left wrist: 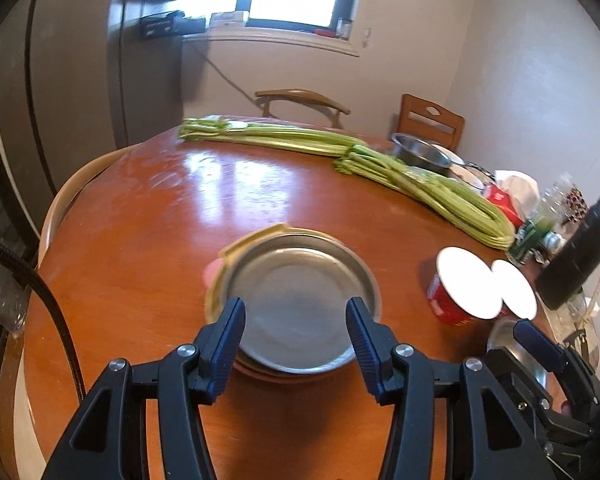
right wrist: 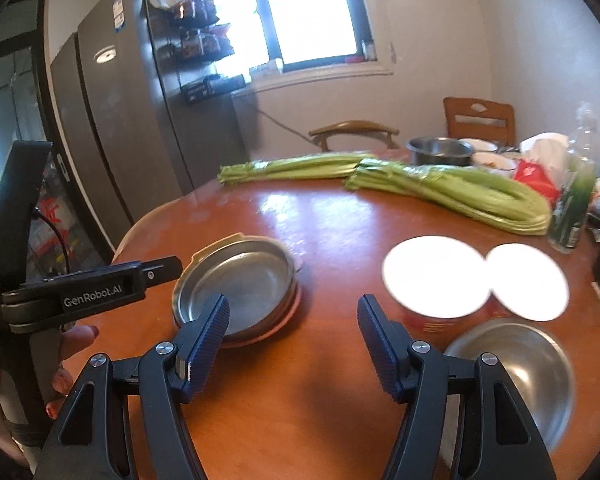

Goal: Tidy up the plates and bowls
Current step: 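Move the left gripper away from the stack toward the deep steel bowl, then grasp the deep steel bowl rim with the left gripper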

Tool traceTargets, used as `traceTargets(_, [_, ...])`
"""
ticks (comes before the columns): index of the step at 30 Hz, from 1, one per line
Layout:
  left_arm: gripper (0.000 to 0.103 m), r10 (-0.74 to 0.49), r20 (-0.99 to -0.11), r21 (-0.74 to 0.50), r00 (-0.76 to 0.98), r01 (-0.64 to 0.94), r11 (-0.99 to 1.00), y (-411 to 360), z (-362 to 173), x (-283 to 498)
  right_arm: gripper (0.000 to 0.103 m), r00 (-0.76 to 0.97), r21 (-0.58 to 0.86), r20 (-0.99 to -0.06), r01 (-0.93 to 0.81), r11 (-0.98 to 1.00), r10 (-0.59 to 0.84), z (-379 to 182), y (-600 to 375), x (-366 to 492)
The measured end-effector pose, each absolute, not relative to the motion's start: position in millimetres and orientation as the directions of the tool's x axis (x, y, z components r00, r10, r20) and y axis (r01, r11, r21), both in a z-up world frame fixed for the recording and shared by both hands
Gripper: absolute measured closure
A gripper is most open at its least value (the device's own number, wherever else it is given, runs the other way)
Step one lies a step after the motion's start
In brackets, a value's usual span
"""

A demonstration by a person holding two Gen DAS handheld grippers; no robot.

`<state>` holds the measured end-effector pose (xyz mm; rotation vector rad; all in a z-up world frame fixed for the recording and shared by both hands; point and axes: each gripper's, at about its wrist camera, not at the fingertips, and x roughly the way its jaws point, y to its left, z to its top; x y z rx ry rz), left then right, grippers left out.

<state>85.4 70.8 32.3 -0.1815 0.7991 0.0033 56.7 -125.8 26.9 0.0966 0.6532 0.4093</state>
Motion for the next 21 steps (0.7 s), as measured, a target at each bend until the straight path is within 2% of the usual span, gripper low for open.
traceTargets(9, [0.051,-0.094,-0.707,-0.12,0.701,0.012,0.993,9,37,88,0.035,0.766,0.219,-0.551,-0.25,0.943,0.331,33,-184,42])
traceTargets(21, [0.051,-0.148,-0.733,-0.087,0.664,0.125,0.988,-60,21,100,0.035,0.778,0.224,-0.589,-0.105,0.969,0.22,19,-253,47])
